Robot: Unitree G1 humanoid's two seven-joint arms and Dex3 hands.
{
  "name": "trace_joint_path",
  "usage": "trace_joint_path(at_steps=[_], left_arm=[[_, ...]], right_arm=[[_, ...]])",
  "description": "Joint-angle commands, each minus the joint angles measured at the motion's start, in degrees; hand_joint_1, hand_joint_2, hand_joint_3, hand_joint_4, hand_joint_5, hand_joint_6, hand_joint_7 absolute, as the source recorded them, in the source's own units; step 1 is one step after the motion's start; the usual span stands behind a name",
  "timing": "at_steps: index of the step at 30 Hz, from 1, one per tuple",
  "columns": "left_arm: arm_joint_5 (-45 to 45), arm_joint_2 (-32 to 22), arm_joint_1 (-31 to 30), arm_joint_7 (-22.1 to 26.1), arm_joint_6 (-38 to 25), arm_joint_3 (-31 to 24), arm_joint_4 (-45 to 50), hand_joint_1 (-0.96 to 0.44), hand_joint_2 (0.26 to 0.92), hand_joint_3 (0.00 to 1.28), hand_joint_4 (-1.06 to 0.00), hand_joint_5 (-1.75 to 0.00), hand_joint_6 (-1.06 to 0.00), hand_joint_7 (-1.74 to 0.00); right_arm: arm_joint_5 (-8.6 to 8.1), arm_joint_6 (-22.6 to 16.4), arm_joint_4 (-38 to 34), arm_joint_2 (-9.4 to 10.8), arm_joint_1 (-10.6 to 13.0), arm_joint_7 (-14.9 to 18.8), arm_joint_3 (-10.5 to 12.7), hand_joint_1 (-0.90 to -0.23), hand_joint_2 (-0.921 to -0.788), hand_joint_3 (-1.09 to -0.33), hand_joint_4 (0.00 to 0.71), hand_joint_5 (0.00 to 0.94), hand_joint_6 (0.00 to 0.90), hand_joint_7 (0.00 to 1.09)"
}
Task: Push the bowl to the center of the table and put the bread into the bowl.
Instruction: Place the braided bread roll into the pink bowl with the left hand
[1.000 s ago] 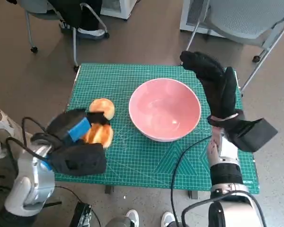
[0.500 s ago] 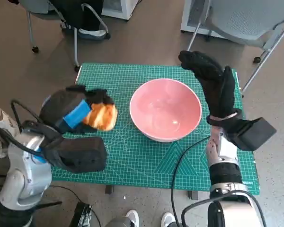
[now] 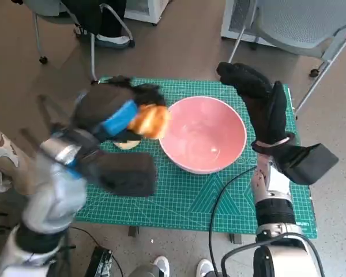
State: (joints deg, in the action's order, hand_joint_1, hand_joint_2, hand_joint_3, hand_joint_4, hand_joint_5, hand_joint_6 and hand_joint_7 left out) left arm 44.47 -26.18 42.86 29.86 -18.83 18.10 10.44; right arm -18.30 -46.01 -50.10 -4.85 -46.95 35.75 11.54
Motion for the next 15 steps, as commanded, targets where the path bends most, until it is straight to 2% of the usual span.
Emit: trace_joint_path(at_steps=[1, 6, 9, 11, 14, 15], left_arm=[[0.7, 3.7, 6.9, -1.5, 1.7, 2.9, -7.6, 0.0, 0.904, 0.05, -0.76, -1.21, -0.69, -0.99], [0.2, 7.5, 12.8, -3.1, 4.1, 5.2, -17.7, 0.0, 0.916, 0.06, -0.7, -1.28, -0.67, -1.01], [-0.3, 9.1, 15.5, -3.7, 5.5, 6.0, -22.5, 0.0, 0.853, 0.21, -0.64, -1.37, -0.65, -1.02], [-0.8, 10.4, 17.6, -3.9, 6.5, 6.6, -26.5, 0.0, 0.754, 0.43, -0.59, -1.48, -0.62, -1.07], [-1.5, 11.4, 19.6, -4.1, 7.7, 6.8, -30.7, 0.0, 0.701, 0.58, -0.53, -1.46, -0.54, -1.31], [-1.6, 11.8, 20.4, -4.0, 8.0, 6.9, -32.2, 0.0, 0.695, 0.6, -0.52, -1.46, -0.53, -1.33]], right_arm=[[-0.43, 0.9, 0.5, -0.3, 1.9, 0.2, 0.3, -0.685, -0.921, -0.811, 0.189, 0.001, 0.036, 0.46], [-0.29, 1.0, 1.5, -0.3, 2.7, -0.2, 0.3, -0.691, -0.921, -0.806, 0.189, 0.0, 0.033, 0.46], [-0.15, 1.0, 2.0, -0.4, 3.1, -0.6, 0.4, -0.69, -0.921, -0.806, 0.188, 0.0, 0.034, 0.46], [-0.01, 1.1, 2.4, -0.5, 3.4, -1.0, 0.5, -0.69, -0.921, -0.804, 0.186, 0.0, 0.035, 0.46], [0.19, 1.2, 2.8, -0.6, 3.7, -1.4, 0.6, -0.69, -0.921, -0.798, 0.183, 0.0, 0.034, 0.47], [0.27, 1.2, 3.1, -0.6, 3.9, -1.7, 0.6, -0.69, -0.921, -0.798, 0.182, 0.0, 0.034, 0.47]])
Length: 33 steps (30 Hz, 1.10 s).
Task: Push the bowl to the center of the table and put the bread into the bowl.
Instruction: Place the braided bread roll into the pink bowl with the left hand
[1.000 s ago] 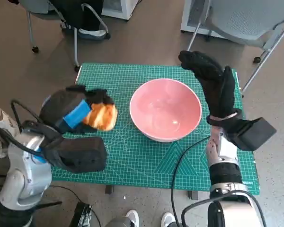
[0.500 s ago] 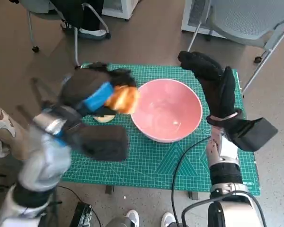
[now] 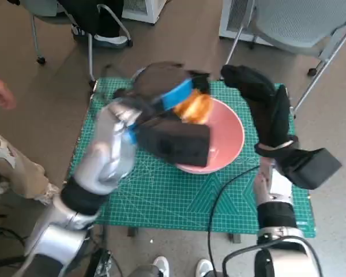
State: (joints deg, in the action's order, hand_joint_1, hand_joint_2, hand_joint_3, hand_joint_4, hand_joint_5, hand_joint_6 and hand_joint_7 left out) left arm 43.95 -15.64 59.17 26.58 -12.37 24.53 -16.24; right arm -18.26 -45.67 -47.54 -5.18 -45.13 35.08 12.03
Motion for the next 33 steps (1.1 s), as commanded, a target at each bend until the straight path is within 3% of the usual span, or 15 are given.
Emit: trace_joint_path(at_steps=[1, 9, 15, 19, 24, 26, 28, 29, 31, 32, 33], left_arm=[[-1.3, 1.6, 4.6, -0.7, 1.8, 0.5, -6.7, 0.0, 0.692, 0.62, -0.5, -1.47, -0.5, -1.38], [-1.8, 3.6, 9.1, -0.1, 1.8, 1.9, -16.0, 0.0, 0.695, 0.67, -0.44, -1.52, -0.44, -1.48], [-1.4, 4.6, 10.9, 0.5, 0.1, 2.7, -19.2, 0.0, 0.648, 0.69, -0.5, -1.46, -0.5, -1.43], [-1.5, 4.7, 10.8, 0.1, 0.2, 2.8, -19.7, 0.01, 0.612, 0.71, -0.53, -1.56, -0.61, -1.19], [-2.5, 4.5, 10.3, -0.2, 1.2, 2.3, -19.9, 0.01, 0.594, 0.72, -0.54, -1.61, -0.66, -1.09], [-3.5, 4.6, 10.2, 0.1, 1.9, 1.8, -20.5, 0.0, 0.613, 0.69, -0.57, -1.47, -0.62, -1.24], [-4.8, 4.5, 10.1, 1.0, 2.4, 1.3, -20.9, 0.0, 0.678, 0.59, -0.55, -1.43, -0.57, -1.3], [-5.4, 4.5, 10.0, 1.5, 2.6, 1.1, -21.0, 0.08, 0.675, 0.6, -0.56, -1.42, -0.5, -1.17], [-6.6, 4.3, 10.0, 3.0, 2.7, 0.9, -21.3, 0.26, 0.653, 0.62, -0.61, -1.4, -0.39, -0.63], [-7.1, 4.2, 10.1, 4.3, 2.6, 1.0, -21.6, 0.31, 0.656, 0.6, -0.62, -1.39, -0.36, -0.45], [-7.5, 4.0, 10.2, 5.2, 2.5, 1.2, -21.8, 0.32, 0.695, 0.53, -0.62, -1.37, -0.33, -0.37]], right_arm=[[0.31, 0.9, 0.7, -0.3, 2.2, -1.3, 0.1, -0.69, -0.921, -0.797, 0.181, 0.0, 0.033, 0.47], [1.22, 1.0, 3.0, -0.4, 3.7, -3.4, -0.1, -0.682, -0.921, -0.797, 0.179, 0.0, 0.029, 0.47], [1.75, 1.1, 3.8, -0.5, 4.4, -5.1, -0.4, -0.673, -0.921, -0.8, 0.18, 0.001, 0.027, 0.48], [2.04, 1.3, 4.5, -0.5, 4.7, -5.9, -0.6, -0.675, -0.921, -0.801, 0.176, 0.0, 0.023, 0.48], [2.13, 1.3, 5.0, -0.5, 4.9, -6.7, -0.8, -0.676, -0.921, -0.801, 0.168, 0.0, 0.014, 0.48], [2.07, 1.3, 5.0, -0.6, 4.8, -6.8, -0.8, -0.676, -0.921, -0.801, 0.167, 0.0, 0.011, 0.49], [1.95, 1.4, 5.0, -0.5, 4.8, -7.0, -0.8, -0.676, -0.921, -0.801, 0.166, 0.0, 0.01, 0.49], [1.88, 1.5, 5.0, -0.5, 4.8, -7.0, -0.8, -0.676, -0.921, -0.801, 0.166, 0.0, 0.01, 0.49], [1.68, 1.6, 4.9, -0.5, 4.7, -7.0, -0.8, -0.676, -0.921, -0.801, 0.166, 0.0, 0.009, 0.49], [1.53, 1.6, 4.8, -0.4, 4.6, -6.9, -0.8, -0.676, -0.921, -0.8, 0.166, 0.0, 0.008, 0.49], [1.42, 1.7, 4.8, -0.4, 4.6, -6.8, -0.7, -0.676, -0.921, -0.8, 0.166, 0.0, 0.008, 0.49]])
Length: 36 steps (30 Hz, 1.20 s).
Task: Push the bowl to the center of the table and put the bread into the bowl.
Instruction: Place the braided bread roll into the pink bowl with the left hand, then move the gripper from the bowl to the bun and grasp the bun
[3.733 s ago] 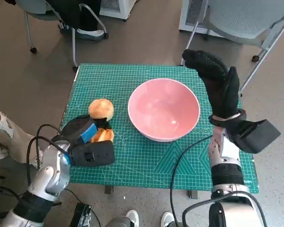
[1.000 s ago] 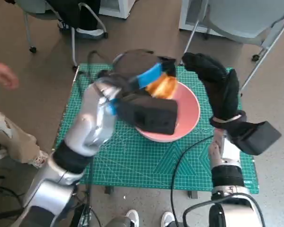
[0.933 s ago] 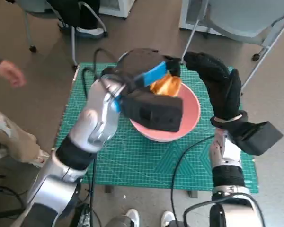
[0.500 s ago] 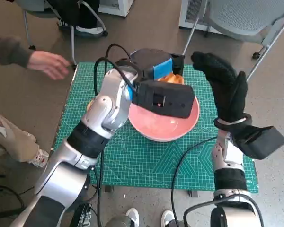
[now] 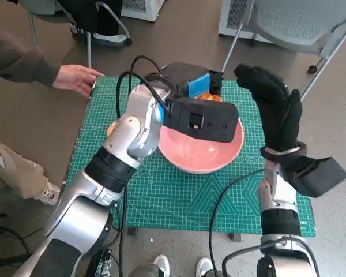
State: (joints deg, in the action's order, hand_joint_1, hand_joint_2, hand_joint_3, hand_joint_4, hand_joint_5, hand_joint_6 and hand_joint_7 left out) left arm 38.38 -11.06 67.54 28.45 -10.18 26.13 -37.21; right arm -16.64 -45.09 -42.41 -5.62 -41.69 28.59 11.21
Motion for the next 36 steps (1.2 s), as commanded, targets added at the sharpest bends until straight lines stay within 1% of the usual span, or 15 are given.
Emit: trace_joint_path(at_steps=[1, 2, 3, 4, 5, 6, 7, 9, 13, 20, 25, 30, 33, 36], left_arm=[[-2.1, -0.8, 2.0, 4.5, 0.0, -0.2, -0.9, 0.33, 0.775, 0.38, -0.62, -1.34, -0.29, -0.24], [-2.3, -0.9, 2.1, 5.3, -0.2, 0.0, -0.9, 0.23, 0.769, 0.32, -0.53, -1.16, -0.27, -0.2], [-2.3, -1.1, 2.1, 6.2, -0.5, 0.2, -0.6, 0.07, 0.766, 0.23, -0.44, -0.8, -0.24, -0.13], [-2.3, -1.3, 2.0, 6.9, -0.7, 0.3, -0.3, -0.05, 0.758, 0.16, -0.28, -0.51, -0.21, -0.08], [-2.3, -1.5, 1.9, 7.7, -0.7, 0.4, 0.1, -0.1, 0.755, 0.13, -0.22, -0.41, -0.21, -0.07], [-2.4, -1.7, 1.8, 8.3, -0.8, 0.5, 0.4, -0.17, 0.745, 0.09, -0.14, -0.26, -0.19, -0.04], [-2.4, -1.9, 1.7, 8.7, -0.6, 0.6, 0.6, -0.21, 0.738, 0.07, -0.09, -0.17, -0.19, -0.03], [-2.4, -2.2, 1.5, 9.0, -0.4, 0.6, 0.9, -0.26, 0.731, 0.04, -0.05, -0.09, -0.18, -0.01], [-2.2, -2.6, 0.8, 8.5, 0.4, 0.8, 1.8, -0.33, 0.725, 0.02, -0.01, -0.02, -0.16, 0.0], [-2.3, -3.3, 0.0, 8.5, 0.3, 0.8, 3.3, -0.4, 0.727, 0.01, 0.0, 0.0, -0.15, 0.0], [-2.8, -3.8, -0.7, 8.8, -0.2, 0.3, 4.3, -0.41, 0.728, 0.01, 0.0, 0.0, -0.14, 0.0], [-3.1, -4.9, -1.6, 9.1, -0.7, -0.2, 6.0, -0.4, 0.727, 0.01, 0.0, 0.0, -0.13, 0.0], [-3.7, -6.5, -3.0, 9.7, -1.0, -1.1, 8.8, -0.4, 0.728, 0.01, 0.0, 0.0, -0.13, 0.0], [-4.7, -9.3, -5.4, 11.4, -2.0, -3.0, 14.7, -0.42, 0.729, 0.01, 0.0, 0.0, -0.12, 0.0]], right_arm=[[-0.32, 1.1, -0.4, 0.1, 1.1, -0.3, 0.1, -0.676, -0.921, -0.8, 0.165, 0.0, 0.007, 0.49], [-0.4, 1.2, -0.4, 0.2, 1.1, -0.3, 0.1, -0.676, -0.921, -0.8, 0.165, 0.0, 0.007, 0.49], [-0.46, 1.2, -0.4, 0.2, 1.1, -0.3, 0.1, -0.676, -0.921, -0.8, 0.165, 0.0, 0.007, 0.49], [-0.5, 1.2, -0.3, 0.3, 1.2, -0.3, 0.1, -0.675, -0.921, -0.801, 0.165, 0.0, 0.006, 0.49], [-0.58, 1.2, -0.2, 0.4, 1.2, -0.3, 0.1, -0.675, -0.921, -0.801, 0.165, 0.0, 0.006, 0.49], [-0.64, 1.2, -0.1, 0.4, 1.2, -0.3, 0.1, -0.675, -0.921, -0.801, 0.165, 0.0, 0.005, 0.49], [-0.72, 1.2, -0.1, 0.5, 1.2, -0.2, 0.1, -0.675, -0.921, -0.801, 0.165, 0.0, 0.005, 0.5], [-0.83, 1.2, -0.1, 0.6, 1.2, -0.2, 0.1, -0.674, -0.921, -0.801, 0.165, 0.0, 0.005, 0.5], [-1.03, 1.2, -0.3, 0.6, 1.1, -0.2, 0.0, -0.672, -0.921, -0.8, 0.165, 0.0, 0.005, 0.5], [-1.12, 1.1, -0.9, 0.6, 1.0, 0.0, 0.0, -0.67, -0.921, -0.8, 0.165, 0.0, 0.008, 0.51], [-1.01, 1.0, -0.9, 0.6, 1.1, -0.1, -0.2, -0.675, -0.921, -0.802, 0.165, 0.0, 0.009, 0.51], [-0.94, 1.2, -0.5, 0.6, 1.3, -0.1, -0.3, -0.679, -0.921, -0.805, 0.165, 0.0, 0.008, 0.51], [-0.95, 1.2, -0.6, 0.5, 1.2, 0.0, -0.3, -0.68, -0.921, -0.805, 0.165, 0.0, 0.007, 0.51], [-0.91, 1.3, -0.4, 0.4, 1.3, 0.0, -0.4, -0.68, -0.921, -0.805, 0.165, 0.0, 0.007, 0.51]])
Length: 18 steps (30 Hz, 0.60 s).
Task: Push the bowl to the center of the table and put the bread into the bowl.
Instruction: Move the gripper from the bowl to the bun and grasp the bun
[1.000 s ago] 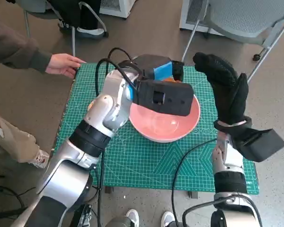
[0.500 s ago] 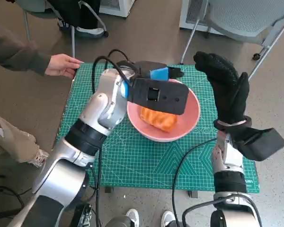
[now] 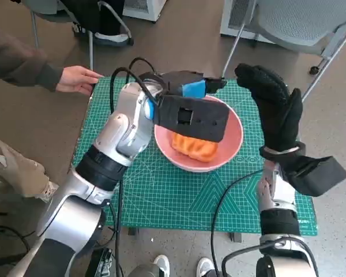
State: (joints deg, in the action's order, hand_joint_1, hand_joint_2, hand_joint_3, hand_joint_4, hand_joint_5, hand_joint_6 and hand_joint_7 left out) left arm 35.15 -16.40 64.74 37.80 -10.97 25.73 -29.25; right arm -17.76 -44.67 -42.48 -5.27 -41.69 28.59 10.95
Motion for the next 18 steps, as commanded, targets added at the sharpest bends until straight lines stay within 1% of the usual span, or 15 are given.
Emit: trace_joint_path(at_steps=[1, 8, 15, 18], left_arm=[[-1.7, -4.8, -3.4, 2.5, -1.7, -3.2, 8.6, -0.42, 0.729, 0.01, 0.0, 0.0, -0.12, 0.0], [-2.5, -11.5, -10.8, 4.5, -5.6, -8.6, 23.8, -0.44, 0.729, 0.0, 0.0, 0.0, -0.12, 0.0], [-5.0, -17.9, -20.3, 4.3, -7.1, -17.2, 37.4, -0.32, 0.704, 0.0, 0.0, 0.0, -0.13, 0.0], [-7.1, -20.3, -25.2, 3.5, -6.6, -21.9, 42.5, -0.27, 0.701, 0.0, 0.0, 0.0, -0.14, -0.01]], right_arm=[[0.24, 0.8, -0.3, 0.1, 1.3, 0.0, -0.1, -0.68, -0.921, -0.805, 0.165, 0.0, 0.007, 0.51], [0.63, 0.5, -0.4, 0.1, 1.2, -0.1, -0.4, -0.676, -0.921, -0.806, 0.165, 0.0, 0.005, 0.52], [0.85, 0.3, -0.8, 0.2, 1.0, -0.1, -0.6, -0.675, -0.921, -0.807, 0.165, 0.0, 0.004, 0.52], [0.83, 0.3, -1.1, 0.2, 0.7, 0.0, -0.6, -0.675, -0.921, -0.807, 0.162, 0.0, 0.004, 0.52]])
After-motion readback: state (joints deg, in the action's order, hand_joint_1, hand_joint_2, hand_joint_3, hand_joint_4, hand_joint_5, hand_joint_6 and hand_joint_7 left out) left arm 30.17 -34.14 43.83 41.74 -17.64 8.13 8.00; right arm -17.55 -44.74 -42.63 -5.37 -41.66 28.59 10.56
